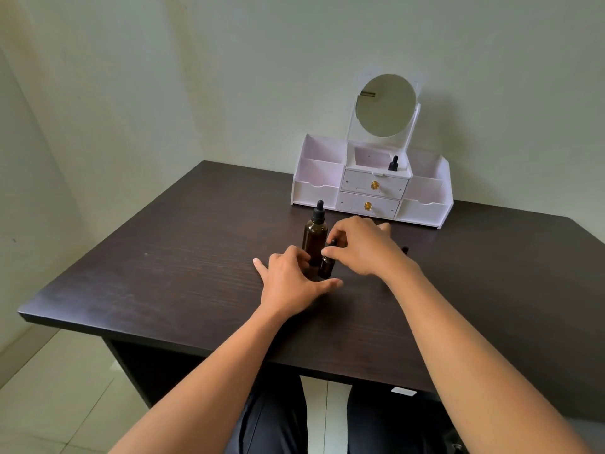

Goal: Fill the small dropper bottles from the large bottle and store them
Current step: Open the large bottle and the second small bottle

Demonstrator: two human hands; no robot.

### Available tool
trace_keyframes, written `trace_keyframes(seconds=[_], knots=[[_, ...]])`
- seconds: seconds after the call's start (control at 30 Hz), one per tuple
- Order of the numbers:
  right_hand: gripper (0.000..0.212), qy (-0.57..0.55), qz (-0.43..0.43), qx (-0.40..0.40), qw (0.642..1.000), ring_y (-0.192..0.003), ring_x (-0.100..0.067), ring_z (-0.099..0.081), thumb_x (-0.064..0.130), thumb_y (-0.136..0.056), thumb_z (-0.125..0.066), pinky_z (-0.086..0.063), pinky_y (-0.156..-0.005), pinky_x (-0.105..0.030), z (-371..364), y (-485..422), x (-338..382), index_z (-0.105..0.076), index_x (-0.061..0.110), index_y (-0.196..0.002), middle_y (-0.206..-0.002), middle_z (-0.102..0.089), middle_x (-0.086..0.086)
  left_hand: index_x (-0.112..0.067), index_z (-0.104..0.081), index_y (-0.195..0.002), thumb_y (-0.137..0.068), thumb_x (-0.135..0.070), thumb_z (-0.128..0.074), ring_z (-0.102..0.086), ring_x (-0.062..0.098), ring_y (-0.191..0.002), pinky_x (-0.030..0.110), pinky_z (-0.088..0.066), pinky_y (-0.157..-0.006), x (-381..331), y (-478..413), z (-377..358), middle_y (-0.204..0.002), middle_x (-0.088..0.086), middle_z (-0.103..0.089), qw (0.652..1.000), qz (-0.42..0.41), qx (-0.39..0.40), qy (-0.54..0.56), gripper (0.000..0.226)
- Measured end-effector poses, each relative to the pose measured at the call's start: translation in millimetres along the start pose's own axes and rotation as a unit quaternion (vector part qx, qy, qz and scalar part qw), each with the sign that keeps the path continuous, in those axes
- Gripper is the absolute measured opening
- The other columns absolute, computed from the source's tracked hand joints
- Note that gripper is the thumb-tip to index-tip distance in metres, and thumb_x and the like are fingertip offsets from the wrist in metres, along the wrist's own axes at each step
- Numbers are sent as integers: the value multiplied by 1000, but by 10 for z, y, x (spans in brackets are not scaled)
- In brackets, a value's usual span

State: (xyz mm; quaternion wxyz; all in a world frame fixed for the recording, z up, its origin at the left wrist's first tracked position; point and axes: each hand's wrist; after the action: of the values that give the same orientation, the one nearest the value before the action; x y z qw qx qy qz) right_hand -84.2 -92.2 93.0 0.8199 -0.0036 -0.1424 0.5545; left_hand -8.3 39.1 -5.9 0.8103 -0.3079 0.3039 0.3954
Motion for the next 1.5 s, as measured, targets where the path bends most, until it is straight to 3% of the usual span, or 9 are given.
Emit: trace_keyframes(seconds=[0.17,0.37,0.63,0.9,1.13,1.23,1.33,1.43,1.5], knots=[[28,22,4,7,1000,-109,-17,-57,51,-90,-64,-32,-102,-48,-122,0,229,-67,30,-108,-104,-66,9,-27,-62,-96,-69,-65,-78,-53,14,-111,60,8,-118,59,-18,7,-90,-14,-65,1000,-25,-7,2,49],[29,19,-3,16,1000,-101,-16,-61,56,-86,-67,-35,-99,-48,-179,-7,339,-67,29,-98,-95,-69,11,-24,-68,-80,-77,-50,-78,-62,10,-87,58,6,-119,152,-44,-37,-75,-10,-70,999,-11,-23,39,28],[25,-7,26,12,1000,-102,-20,-57,48,-89,-67,-35,-97,-43,-200,12,280,-69,25,-99,-94,-61,7,-35,-66,-75,-78,-49,-77,-55,3,-80,57,-3,-118,98,-64,-26,-75,-14,-71,1000,-3,-28,9,17],[22,-38,55,36,997,-116,-22,-52,35,-92,-69,-36,-104,-44,-124,58,255,-71,22,-110,-116,-64,1,-40,-56,-67,-77,-58,-74,-50,7,-76,56,-24,-112,45,-94,33,-71,-17,-65,998,1,1,-64,27],[34,-66,75,85,991,-104,-16,-59,19,-87,-68,-47,-100,-42,-58,20,222,-67,33,-118,-111,-66,8,-44,-64,-81,-80,-61,-71,-58,5,-92,60,-5,-117,54,-47,69,-83,-21,-68,998,0,5,-57,18],[30,-118,55,46,990,-88,-11,-61,39,-82,-75,-55,-85,-36,11,-2,208,-66,33,-109,-98,-65,12,-45,-65,-85,-81,-61,-69,-61,6,-99,61,7,-118,53,-20,70,-83,-20,-70,998,1,-10,-57,17],[23,-34,47,11,998,-84,-15,-62,52,-86,-67,-53,-74,-36,14,-29,251,-66,29,-88,-92,-65,7,-43,-70,-95,-81,-61,-69,-60,7,-102,60,9,-118,57,-15,60,-85,-20,-70,998,13,-11,-65,23],[6,-38,71,32,996,-84,-13,-63,31,-90,-68,-55,-77,-37,-23,-76,242,-68,26,-88,-95,-66,4,-44,-72,-97,-81,-61,-70,-60,6,-102,60,9,-117,63,-21,54,-83,-21,-69,998,12,-17,-59,24],[15,-92,87,55,990,-79,-3,-58,14,-88,-66,-50,-76,-27,3,-91,194,-69,24,-99,-96,-67,8,-43,-72,-97,-80,-61,-70,-60,6,-103,61,9,-117,59,-23,56,-81,-21,-67,998,9,-16,-58,24]])
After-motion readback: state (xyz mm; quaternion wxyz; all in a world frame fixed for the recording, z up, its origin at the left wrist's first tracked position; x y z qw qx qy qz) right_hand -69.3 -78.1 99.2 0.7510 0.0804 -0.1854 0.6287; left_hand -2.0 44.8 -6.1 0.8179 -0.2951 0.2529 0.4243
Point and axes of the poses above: each hand's wrist, its own y-axis away from the middle knuckle, its own z-axis out of the back of the hand, x = y × z
